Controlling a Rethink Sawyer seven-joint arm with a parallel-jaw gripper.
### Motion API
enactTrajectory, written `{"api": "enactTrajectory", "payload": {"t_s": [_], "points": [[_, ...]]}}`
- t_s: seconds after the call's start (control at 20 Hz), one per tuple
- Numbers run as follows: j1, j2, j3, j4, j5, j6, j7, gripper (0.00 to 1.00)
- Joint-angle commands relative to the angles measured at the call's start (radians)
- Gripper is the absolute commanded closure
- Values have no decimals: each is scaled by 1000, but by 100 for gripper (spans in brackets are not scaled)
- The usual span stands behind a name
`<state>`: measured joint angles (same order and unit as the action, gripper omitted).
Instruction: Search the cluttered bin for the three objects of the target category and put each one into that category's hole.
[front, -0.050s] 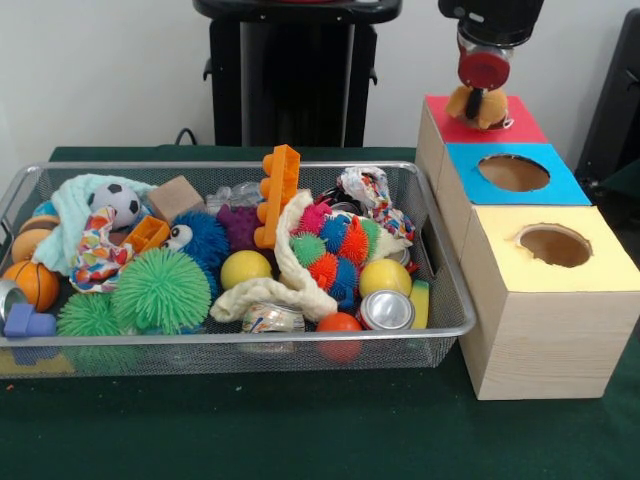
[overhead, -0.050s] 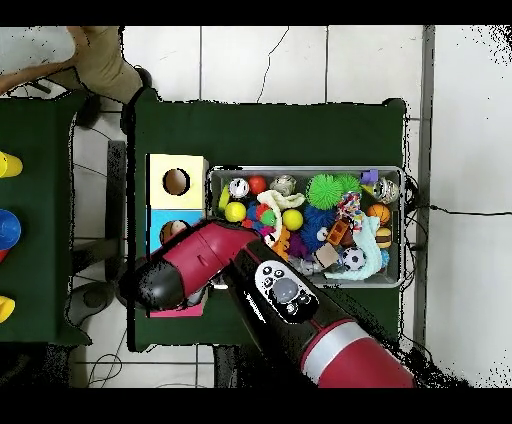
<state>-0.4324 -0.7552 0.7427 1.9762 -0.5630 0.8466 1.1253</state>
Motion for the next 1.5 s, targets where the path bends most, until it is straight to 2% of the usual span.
{"api": "enactTrajectory", "payload": {"t_s": [0.05, 0.5, 0.65, 1.1, 1.5], "points": [[8, 22, -84, 51, -26, -71, 155, 100], [55, 11, -125, 38, -27, -61, 160, 100], [73, -11, -137, 45, -15, -72, 181, 100], [136, -16, -171, 20, 17, -56, 197, 100], [152, -8, -193, 12, 27, -84, 198, 100]]}}
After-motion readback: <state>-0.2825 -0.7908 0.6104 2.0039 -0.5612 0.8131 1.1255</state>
